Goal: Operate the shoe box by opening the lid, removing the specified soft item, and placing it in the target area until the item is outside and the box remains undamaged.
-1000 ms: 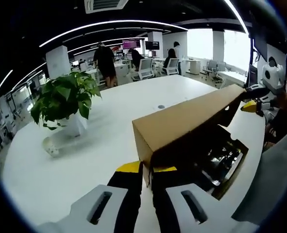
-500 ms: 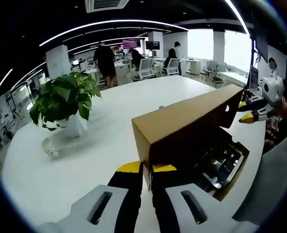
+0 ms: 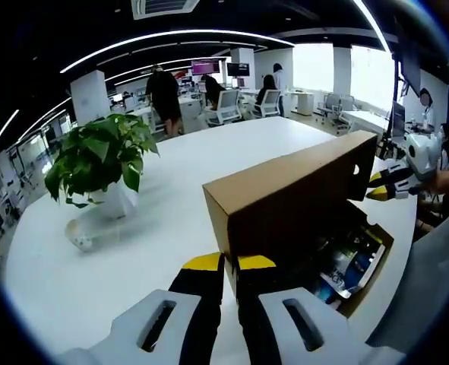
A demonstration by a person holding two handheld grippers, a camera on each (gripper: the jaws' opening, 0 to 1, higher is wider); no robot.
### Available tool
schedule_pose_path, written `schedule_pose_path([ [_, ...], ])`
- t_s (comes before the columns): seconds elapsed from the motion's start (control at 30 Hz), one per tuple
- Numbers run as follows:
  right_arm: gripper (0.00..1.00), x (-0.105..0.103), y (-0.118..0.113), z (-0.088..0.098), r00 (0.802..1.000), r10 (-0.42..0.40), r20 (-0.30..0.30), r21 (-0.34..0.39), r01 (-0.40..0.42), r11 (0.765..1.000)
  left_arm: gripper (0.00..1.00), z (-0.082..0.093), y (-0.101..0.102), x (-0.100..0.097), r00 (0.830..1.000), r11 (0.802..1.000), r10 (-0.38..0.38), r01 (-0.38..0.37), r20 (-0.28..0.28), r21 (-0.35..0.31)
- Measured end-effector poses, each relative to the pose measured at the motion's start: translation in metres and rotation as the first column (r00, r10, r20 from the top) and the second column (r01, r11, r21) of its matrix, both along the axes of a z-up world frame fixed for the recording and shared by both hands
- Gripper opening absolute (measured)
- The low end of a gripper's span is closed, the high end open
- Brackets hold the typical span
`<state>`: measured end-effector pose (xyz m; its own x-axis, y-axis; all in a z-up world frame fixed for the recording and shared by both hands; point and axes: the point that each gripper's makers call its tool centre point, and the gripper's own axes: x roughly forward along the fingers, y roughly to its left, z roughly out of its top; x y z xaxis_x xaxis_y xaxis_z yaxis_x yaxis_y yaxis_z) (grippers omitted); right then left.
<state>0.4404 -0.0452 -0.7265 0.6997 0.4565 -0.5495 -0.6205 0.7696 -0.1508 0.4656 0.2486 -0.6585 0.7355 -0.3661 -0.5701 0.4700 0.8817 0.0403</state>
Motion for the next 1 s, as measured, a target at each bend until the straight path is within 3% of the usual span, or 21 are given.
schedule_pose_path([
  [0.3,0.0,0.011,0.001,-0.008,1.0,0.003,0.002,-0.024,-0.003,1.0,0.03,-0.001,0.0,0.007,1.0,1.0,0.016,-0.016,0.004,-0.019],
  [0.53,0.0,0.013,0.001,-0.008,1.0,0.001,0.003,-0.023,-0.001,1.0,0.03,-0.001,0.0,0.013,1.0,1.0,0.02,-0.019,0.021,-0.01],
  [0.73,0.0,0.014,0.0,-0.007,1.0,0.008,0.002,-0.025,-0.008,1.0,0.05,-0.021,-0.001,0.009,1.0,0.999,0.011,-0.011,-0.012,0.042],
  [1.0,0.0,0.017,0.001,-0.006,1.0,0.012,0.004,-0.029,-0.012,1.0,0.07,-0.046,-0.002,-0.006,0.998,0.999,0.027,-0.024,-0.062,0.046],
])
